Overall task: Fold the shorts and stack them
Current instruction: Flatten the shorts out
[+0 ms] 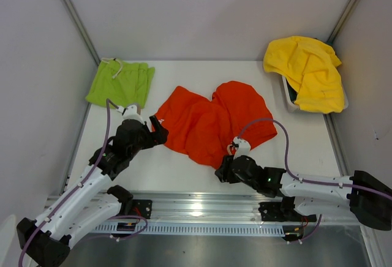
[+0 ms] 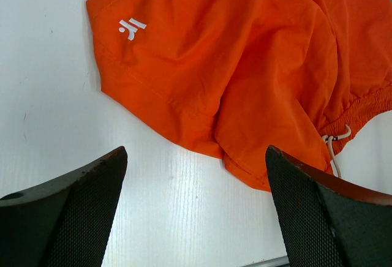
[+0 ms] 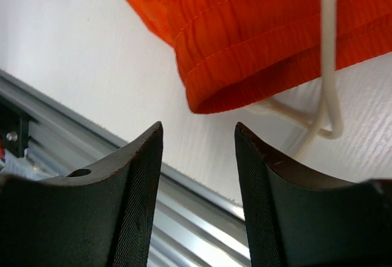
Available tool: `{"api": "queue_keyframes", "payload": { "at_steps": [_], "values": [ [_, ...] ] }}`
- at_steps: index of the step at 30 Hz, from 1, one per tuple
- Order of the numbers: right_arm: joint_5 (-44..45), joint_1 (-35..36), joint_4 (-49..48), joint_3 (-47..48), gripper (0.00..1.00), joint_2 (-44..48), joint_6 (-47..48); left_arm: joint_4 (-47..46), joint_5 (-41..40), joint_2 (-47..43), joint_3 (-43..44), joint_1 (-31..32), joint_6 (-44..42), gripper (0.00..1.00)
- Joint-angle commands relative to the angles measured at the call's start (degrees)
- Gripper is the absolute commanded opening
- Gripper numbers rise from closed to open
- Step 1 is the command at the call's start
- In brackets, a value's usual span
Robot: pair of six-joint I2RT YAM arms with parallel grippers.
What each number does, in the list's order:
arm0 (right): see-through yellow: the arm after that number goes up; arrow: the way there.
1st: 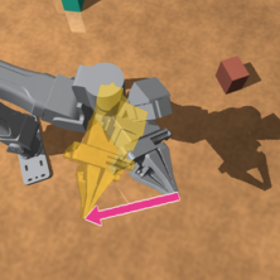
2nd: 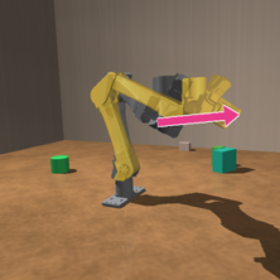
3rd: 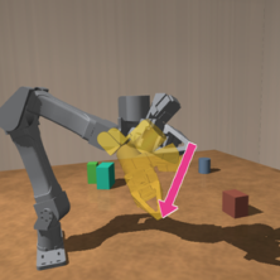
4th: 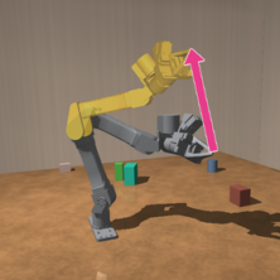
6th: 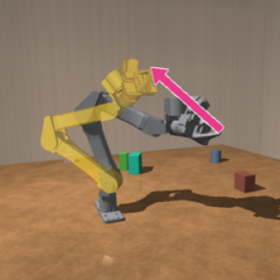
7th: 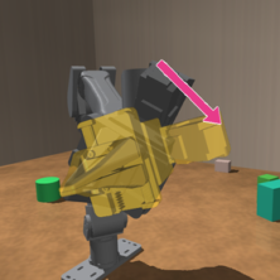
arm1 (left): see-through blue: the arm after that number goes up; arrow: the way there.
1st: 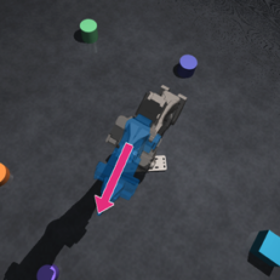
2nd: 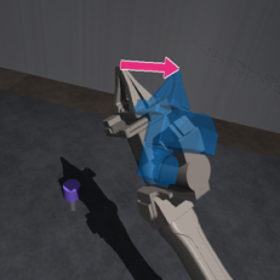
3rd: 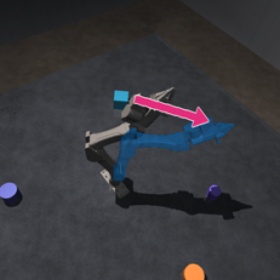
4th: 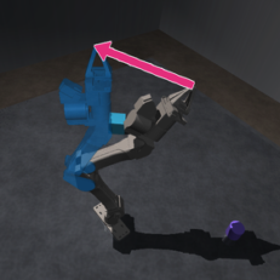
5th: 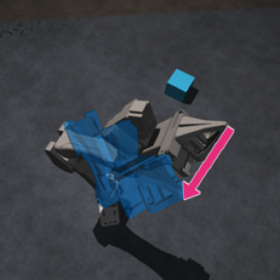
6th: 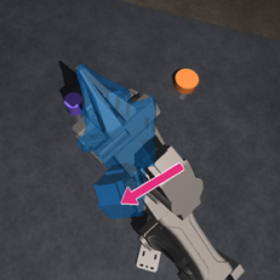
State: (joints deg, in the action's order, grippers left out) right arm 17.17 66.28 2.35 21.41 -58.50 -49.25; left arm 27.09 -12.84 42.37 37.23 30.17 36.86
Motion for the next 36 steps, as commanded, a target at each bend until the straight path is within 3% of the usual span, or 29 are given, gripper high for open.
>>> {"api": "queue_keyframes", "payload": {
  "at_steps": [1, 9, 24, 27, 30, 31, 33, 36],
  "values": [
    [7.43, 0.6, -6.57, -0.41, 0.53, -0.82, 1.26, -1.87, 0.45, 0.34, 0.65, -0.64, -1.35, 0.95],
    [10.87, 0.69, -7.7, 0.3, 0.63, -1.0, 5.92, -1.34, 0.36, -0.44, 0.56, -0.64, -1.71, 0.95],
    [8.06, 0.25, -13.34, 3.55, 0.57, -11.46, 8.47, -0.72, -0.08, 0.17, 1.17, -0.73, -1.97, 0.95],
    [7.71, 0.16, -15.53, 3.99, 0.52, -12.51, 9.52, -1.95, 0.36, 0.96, 0.74, -0.91, -1.62, 0.95],
    [7.35, 0.25, -15.27, 5.57, 0.31, -14.0, 9.79, -2.92, 1.32, 2.01, 0.21, -1.43, -1.18, 0.95],
    [7.35, 0.43, -14.05, 5.92, 0.16, -13.92, 9.88, -3.1, 1.85, 2.89, -0.14, -1.61, -1.18, 0.95],
    [8.05, 1.04, -11.07, 6.19, 0.04, -11.66, 8.75, -4.49, 2.55, 3.51, -0.41, -2.31, -0.92, 0.95],
    [9.98, 1.48, -3.8, 4.97, 0.0, -4.12, 4.8, -6.51, 4.31, 4.74, -1.46, -3.45, -0.3, 0.95]
  ]
}}
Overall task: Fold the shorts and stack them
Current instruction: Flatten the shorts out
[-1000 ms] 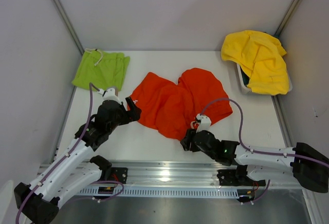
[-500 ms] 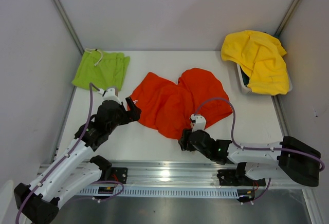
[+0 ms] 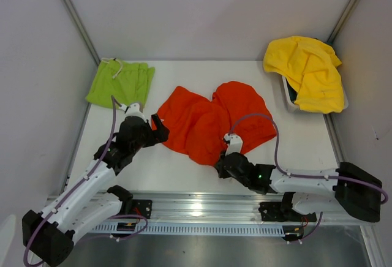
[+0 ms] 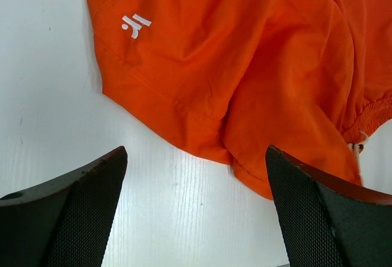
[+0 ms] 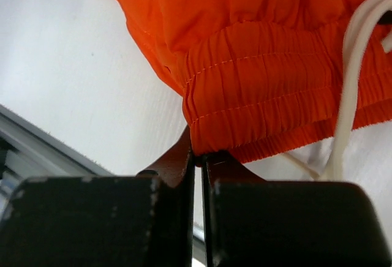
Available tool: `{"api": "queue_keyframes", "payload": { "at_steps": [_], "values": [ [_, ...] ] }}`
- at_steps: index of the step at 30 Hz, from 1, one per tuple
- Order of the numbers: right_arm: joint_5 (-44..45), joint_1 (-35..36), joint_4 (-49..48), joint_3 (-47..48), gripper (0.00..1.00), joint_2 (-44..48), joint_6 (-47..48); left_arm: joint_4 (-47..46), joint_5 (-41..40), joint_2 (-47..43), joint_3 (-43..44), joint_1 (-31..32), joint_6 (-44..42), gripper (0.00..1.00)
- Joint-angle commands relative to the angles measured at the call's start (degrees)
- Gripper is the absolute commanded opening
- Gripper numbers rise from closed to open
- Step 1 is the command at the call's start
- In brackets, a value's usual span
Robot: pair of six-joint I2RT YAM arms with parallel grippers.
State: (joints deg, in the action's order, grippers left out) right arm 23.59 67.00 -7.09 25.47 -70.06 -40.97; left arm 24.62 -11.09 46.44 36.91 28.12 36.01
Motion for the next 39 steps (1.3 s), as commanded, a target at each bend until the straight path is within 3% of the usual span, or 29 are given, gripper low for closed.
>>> {"api": "queue_keyframes", "payload": {
  "at_steps": [1, 8, 12, 21, 32, 34, 37, 38, 39],
  "values": [
    [4.09, 0.85, 8.38, 0.46, 0.0, 10.01, -4.63, -4.49, 3.0, 1.11, -1.48, -1.66, 0.73, 0.95],
    [4.44, 1.11, 27.55, -6.13, 0.0, 36.26, -16.31, -10.03, 6.17, 6.81, -3.59, -2.72, 3.01, 0.95],
    [5.58, 1.2, 38.7, -7.02, 0.0, 45.88, -19.67, -13.45, 6.17, 10.07, -5.43, -2.81, 4.07, 0.95],
    [9.27, 1.11, 52.6, 0.71, 0.0, 49.33, -20.73, -20.22, 7.66, 17.81, -7.82, -3.07, 5.47, 0.94],
    [9.72, 1.11, 54.11, 3.18, 0.0, 47.03, -20.64, -27.51, 7.75, 25.27, -11.33, -3.68, 7.41, 0.89],
    [9.63, 1.02, 54.2, 3.27, 0.0, 47.04, -20.64, -28.83, 8.28, 27.03, -11.24, -3.95, 7.76, 0.81],
    [9.63, 1.02, 54.46, 3.35, 0.0, 47.12, -20.73, -31.73, 9.51, 30.2, -10.8, -4.04, 8.72, 0.6],
    [9.63, 1.02, 54.64, 3.35, 0.0, 47.12, -20.82, -32.79, 9.6, 30.99, -10.71, -4.04, 8.81, 0.38],
    [9.63, 1.02, 54.73, 3.44, 0.0, 47.3, -20.82, -32.88, 9.34, 32.13, -10.37, -4.04, 8.55, 0.24]
  ]
}}
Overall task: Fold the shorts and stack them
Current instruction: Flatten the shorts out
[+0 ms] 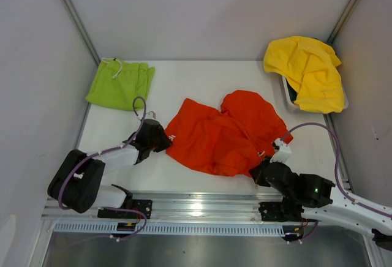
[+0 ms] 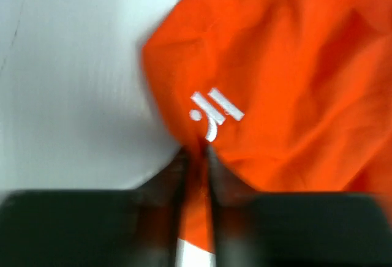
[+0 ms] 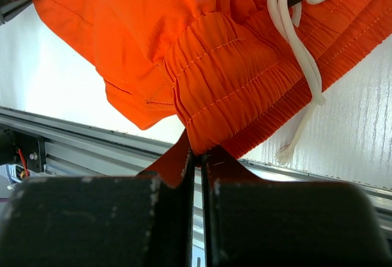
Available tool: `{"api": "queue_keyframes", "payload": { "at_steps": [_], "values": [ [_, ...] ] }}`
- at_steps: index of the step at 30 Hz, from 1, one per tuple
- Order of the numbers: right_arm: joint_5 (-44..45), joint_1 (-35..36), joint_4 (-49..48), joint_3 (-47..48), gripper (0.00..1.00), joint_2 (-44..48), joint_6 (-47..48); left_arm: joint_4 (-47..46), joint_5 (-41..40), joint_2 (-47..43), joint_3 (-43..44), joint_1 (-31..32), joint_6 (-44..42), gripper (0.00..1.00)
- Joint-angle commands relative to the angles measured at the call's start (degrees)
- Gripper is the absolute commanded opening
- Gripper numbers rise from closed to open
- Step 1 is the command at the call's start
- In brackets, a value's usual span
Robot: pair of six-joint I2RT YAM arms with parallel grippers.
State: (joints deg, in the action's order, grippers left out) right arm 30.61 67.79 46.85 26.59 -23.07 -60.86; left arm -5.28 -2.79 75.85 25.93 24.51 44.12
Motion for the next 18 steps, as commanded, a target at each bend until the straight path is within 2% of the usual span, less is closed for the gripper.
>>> {"api": "queue_keyframes", "payload": {
  "at_steps": [1, 2, 4, 6, 10, 14, 18],
  "values": [
    [2.61, 0.24, 0.87, 2.33, 0.0, 0.39, -0.93, -2.81, 0.68, 3.24, 1.83, -0.43, 0.09, 0.1],
    [2.7, 0.24, 1.05, 2.68, 0.0, 0.48, -1.27, -0.63, 0.07, 3.68, 2.71, -0.43, -0.61, 0.0],
    [2.87, 0.15, 1.4, 3.12, 0.0, 0.57, -1.37, 2.1, -2.56, 4.3, 5.86, -0.43, -1.75, 0.0],
    [3.66, 0.15, 2.28, 3.91, 0.0, 0.22, -2.06, 8.6, -6.94, 3.6, 8.24, -0.43, -2.81, 0.0],
    [3.84, -0.11, 2.98, 5.14, 0.0, -0.57, -1.9, 14.85, -12.75, -4.98, 9.84, -2.52, -3.86, 0.0],
    [2.0, -0.29, 0.62, 5.05, 0.0, 0.57, 1.26, 18.98, -12.68, -10.98, 13.95, -7.8, -7.28, 0.0],
    [-1.69, -0.29, -2.72, 3.47, 0.0, 3.2, 4.69, 21.01, -13.65, -11.96, 15.99, -10.01, -8.0, 0.0]
  ]
}}
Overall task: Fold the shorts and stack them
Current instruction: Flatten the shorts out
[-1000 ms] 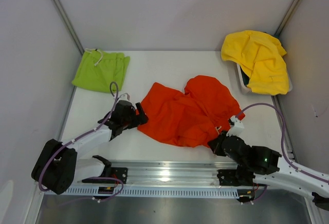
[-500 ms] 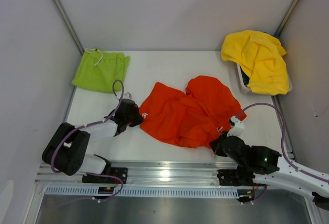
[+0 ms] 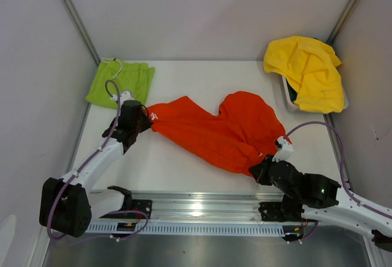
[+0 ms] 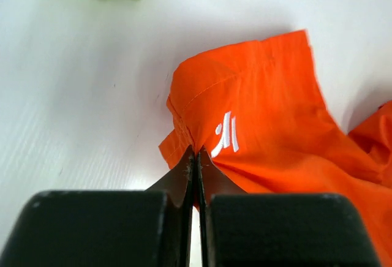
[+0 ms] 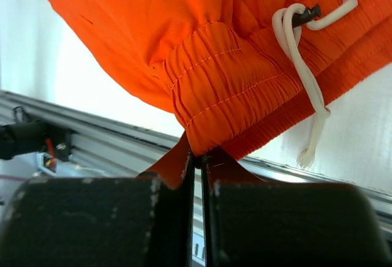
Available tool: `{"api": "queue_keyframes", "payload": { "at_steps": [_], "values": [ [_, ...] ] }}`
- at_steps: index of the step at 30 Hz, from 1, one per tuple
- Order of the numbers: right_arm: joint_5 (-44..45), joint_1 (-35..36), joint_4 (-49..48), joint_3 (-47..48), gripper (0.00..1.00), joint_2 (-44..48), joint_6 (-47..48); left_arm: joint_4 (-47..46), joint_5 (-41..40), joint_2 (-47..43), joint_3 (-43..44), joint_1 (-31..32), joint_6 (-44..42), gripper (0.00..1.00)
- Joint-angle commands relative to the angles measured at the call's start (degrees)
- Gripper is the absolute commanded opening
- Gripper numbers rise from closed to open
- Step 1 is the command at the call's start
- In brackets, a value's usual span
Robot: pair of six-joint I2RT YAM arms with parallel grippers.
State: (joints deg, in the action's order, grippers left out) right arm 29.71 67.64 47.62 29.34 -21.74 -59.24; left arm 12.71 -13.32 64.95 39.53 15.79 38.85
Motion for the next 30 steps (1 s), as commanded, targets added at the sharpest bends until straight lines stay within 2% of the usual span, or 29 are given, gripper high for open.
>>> {"api": "queue_keyframes", "payload": {
  "at_steps": [1, 3, 4, 5, 7, 8, 9, 17, 24, 30],
  "values": [
    [-1.41, -0.14, -3.84, 0.11, 0.0, 2.4, 3.26, 2.5, -3.11, -0.88, 2.13, -1.38, -2.9, 0.0],
    [-2.2, -0.14, -3.23, -0.25, 0.0, 3.89, 3.0, 2.41, -3.64, 0.52, 1.78, -1.38, -3.34, 0.01],
    [-2.9, -0.05, -3.4, -0.6, 0.0, 4.42, 3.08, 3.02, -4.08, 2.1, 1.95, -1.38, -3.78, 0.12],
    [-3.26, 0.04, -3.58, -0.78, 0.0, 4.42, 3.08, 3.2, -3.99, 2.11, 2.13, -1.38, -4.22, 0.32],
    [-3.35, -0.05, -3.23, -0.87, 0.0, 4.07, 2.64, 4.25, -3.99, 4.74, 2.83, -1.38, -4.66, 0.86],
    [-3.17, -0.05, -3.14, -0.87, 0.0, 3.81, 2.47, 5.04, -4.51, 5.53, 3.1, -1.38, -4.31, 0.94],
    [-2.91, -0.05, -3.06, -0.78, 0.0, 3.46, 2.2, 5.48, -5.3, 6.85, 3.79, -1.38, -4.14, 0.98],
    [2.54, -0.05, 1.69, 0.71, 0.0, 3.45, -3.68, 4.7, -5.93, 4.49, 1.35, -1.46, -2.29, 0.99],
    [3.07, -0.05, 1.95, 0.89, 0.0, 3.9, -4.21, -0.48, 0.3, 2.55, -6.81, -3.4, 1.05, 0.97],
    [2.63, -0.05, 1.61, 0.63, 0.0, 3.89, -3.95, -5.76, 5.5, 5.44, -8.42, -3.66, 3.42, 0.93]
  ]
}}
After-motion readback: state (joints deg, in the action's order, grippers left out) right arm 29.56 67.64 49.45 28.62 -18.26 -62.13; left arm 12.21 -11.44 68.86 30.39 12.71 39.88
